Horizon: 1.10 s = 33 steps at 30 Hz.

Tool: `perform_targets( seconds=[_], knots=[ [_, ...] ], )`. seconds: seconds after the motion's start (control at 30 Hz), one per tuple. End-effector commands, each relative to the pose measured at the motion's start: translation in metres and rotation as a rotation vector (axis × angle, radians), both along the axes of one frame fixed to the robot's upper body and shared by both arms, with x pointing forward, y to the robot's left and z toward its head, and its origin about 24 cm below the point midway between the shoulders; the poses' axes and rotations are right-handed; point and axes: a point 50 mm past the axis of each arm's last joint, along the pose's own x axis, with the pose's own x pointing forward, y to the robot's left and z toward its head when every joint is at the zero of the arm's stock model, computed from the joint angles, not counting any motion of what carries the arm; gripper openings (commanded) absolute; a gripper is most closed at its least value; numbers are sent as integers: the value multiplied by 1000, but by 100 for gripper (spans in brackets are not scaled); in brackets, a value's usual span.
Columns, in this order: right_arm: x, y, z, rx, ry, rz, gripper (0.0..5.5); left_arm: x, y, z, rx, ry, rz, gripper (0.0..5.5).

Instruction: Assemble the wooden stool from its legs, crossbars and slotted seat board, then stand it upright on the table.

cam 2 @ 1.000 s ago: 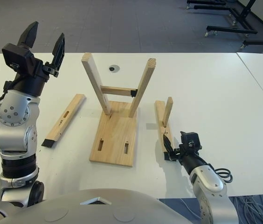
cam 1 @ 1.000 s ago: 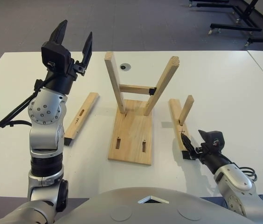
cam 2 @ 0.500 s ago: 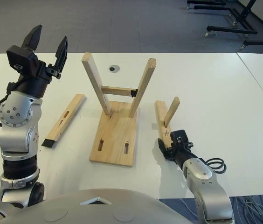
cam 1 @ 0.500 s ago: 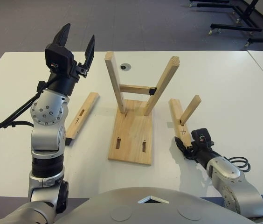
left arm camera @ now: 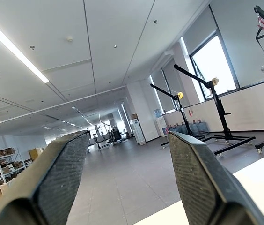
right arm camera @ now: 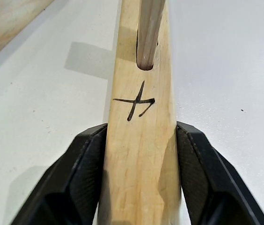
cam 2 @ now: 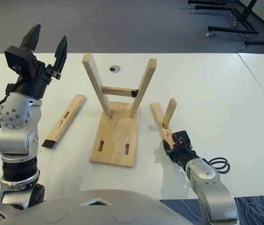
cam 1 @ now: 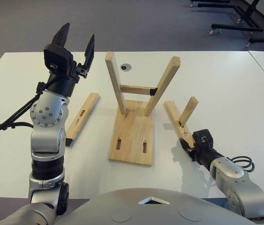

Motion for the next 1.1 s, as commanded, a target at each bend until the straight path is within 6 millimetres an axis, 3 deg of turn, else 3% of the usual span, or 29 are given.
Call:
perform_targets(
  seconds=[0.03, 0.23, 0.33, 0.47, 0.63, 0.87, 1.1],
  knots=[
    [23, -5, 14, 40, -198, -77, 211, 2, 0, -5, -15, 26, -6, 301],
    [73, -31, 61, 96, -578, -123, 211, 12, 11, -7, -170, 101, -79, 301],
    [86, -36, 87, 161, -720, -74, 211, 7, 2, -4, -310, 186, -333, 301],
    [87, -25, 126, 438, -874, 135, 211, -24, -12, 6, -399, 262, -826, 301],
    [63, 1, 161, 757, -892, 536, 211, -38, -20, 18, -411, 316, -1115, 301],
    [31, 42, 166, 889, -742, 932, 211, -38, -32, 23, -433, 416, -1318, 301],
    [30, 61, 150, 893, -668, 1015, 211, -34, -42, 31, -438, 489, -1417, 301]
  ],
)
